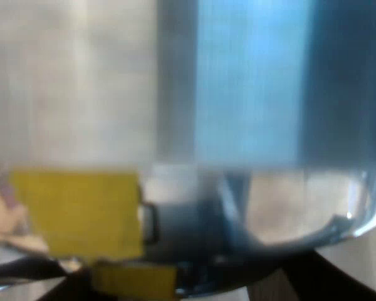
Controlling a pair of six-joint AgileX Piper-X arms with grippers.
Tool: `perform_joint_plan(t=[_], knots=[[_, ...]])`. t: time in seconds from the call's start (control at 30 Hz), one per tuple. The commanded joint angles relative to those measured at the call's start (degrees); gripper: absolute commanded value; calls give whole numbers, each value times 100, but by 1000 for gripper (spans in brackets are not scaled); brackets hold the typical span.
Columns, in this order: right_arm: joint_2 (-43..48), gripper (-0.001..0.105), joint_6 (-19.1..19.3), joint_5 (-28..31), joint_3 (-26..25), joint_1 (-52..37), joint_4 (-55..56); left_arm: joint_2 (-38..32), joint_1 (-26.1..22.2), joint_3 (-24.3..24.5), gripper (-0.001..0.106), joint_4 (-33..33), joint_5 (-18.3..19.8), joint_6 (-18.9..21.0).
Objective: Put the handle in the coffee machine
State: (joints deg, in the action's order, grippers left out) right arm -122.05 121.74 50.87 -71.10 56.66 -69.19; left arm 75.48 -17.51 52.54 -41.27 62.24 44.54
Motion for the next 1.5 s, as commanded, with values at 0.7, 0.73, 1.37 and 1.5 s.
perform_joint_plan(t=[0.7, 0.73, 1.37, 1.5], knots=[[322, 37, 22, -61, -149, -38, -551, 38, 87, 1247, 0, -468, -1364, 626], [322, 37, 22, -61, -163, -38, -551, 97, 187, 1266, 0, -468, -1499, 626], [322, 37, 22, -61, -164, -38, -551, 367, 913, 1264, 0, -1558, -2807, 403], [333, 37, 22, -61, -164, -38, -551, 367, 913, 1264, 0, -2107, -2552, 78]])
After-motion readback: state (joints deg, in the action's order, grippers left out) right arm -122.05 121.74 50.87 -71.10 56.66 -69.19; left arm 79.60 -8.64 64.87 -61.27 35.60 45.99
